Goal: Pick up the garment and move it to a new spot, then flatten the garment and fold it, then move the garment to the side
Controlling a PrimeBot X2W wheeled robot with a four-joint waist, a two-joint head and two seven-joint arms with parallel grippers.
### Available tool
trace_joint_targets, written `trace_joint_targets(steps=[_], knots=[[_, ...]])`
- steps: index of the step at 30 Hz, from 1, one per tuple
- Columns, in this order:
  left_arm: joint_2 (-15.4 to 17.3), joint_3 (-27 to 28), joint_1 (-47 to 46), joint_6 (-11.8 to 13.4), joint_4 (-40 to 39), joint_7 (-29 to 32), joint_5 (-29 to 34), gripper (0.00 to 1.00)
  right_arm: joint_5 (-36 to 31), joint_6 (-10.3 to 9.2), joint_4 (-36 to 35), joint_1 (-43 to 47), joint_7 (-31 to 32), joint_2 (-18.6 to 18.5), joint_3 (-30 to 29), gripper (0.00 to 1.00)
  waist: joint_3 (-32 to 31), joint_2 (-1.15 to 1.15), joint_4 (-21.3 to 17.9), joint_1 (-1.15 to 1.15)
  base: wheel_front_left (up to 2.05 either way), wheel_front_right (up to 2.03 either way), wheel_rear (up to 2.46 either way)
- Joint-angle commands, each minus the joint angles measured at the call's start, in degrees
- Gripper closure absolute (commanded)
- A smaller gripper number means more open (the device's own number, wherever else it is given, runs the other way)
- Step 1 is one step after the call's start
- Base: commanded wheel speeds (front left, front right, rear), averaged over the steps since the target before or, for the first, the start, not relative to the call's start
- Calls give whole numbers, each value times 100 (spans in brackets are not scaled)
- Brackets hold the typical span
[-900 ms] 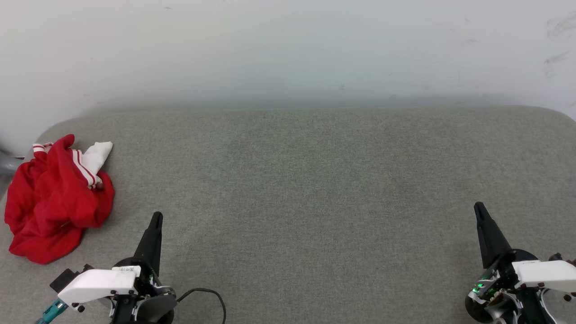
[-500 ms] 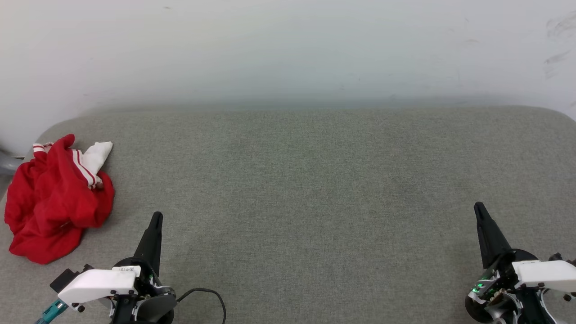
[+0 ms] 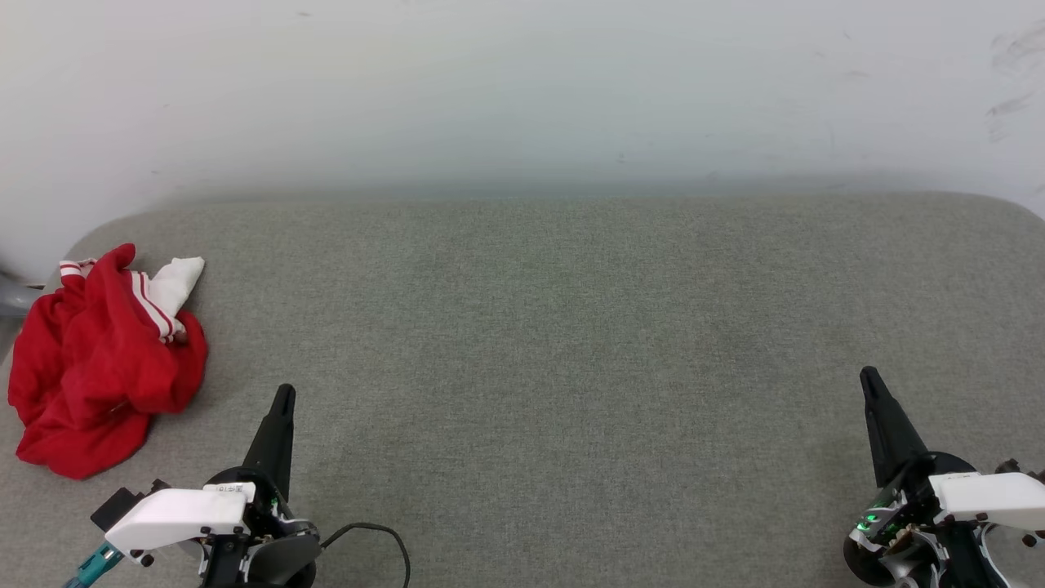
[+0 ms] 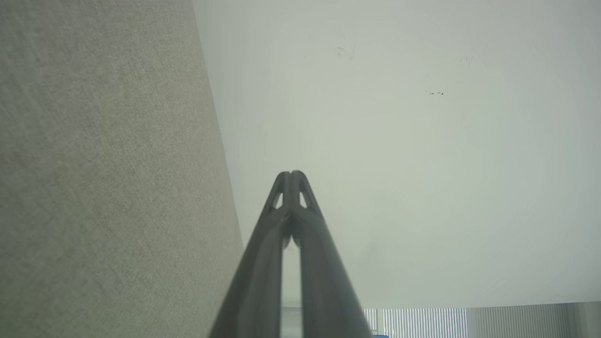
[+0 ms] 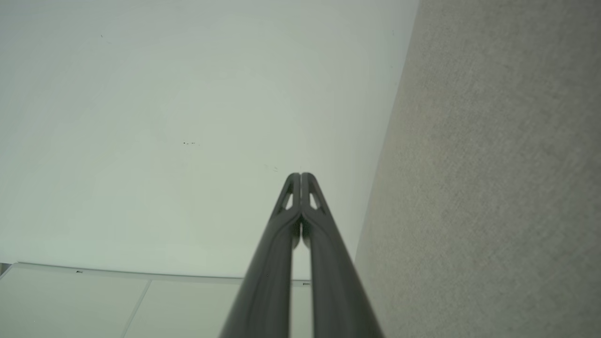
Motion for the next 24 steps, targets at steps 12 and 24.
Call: trace_joint_targets(steps=[12,24], knots=[[-4,12,-42,-14,-2,9,8,100,-24,-2,4,-70,2,18,4,100,0,0,0,0,0,0,0],[-4,15,-42,-14,-2,9,8,100,-24,-2,4,-70,2,18,4,100,0,0,0,0,0,0,0]])
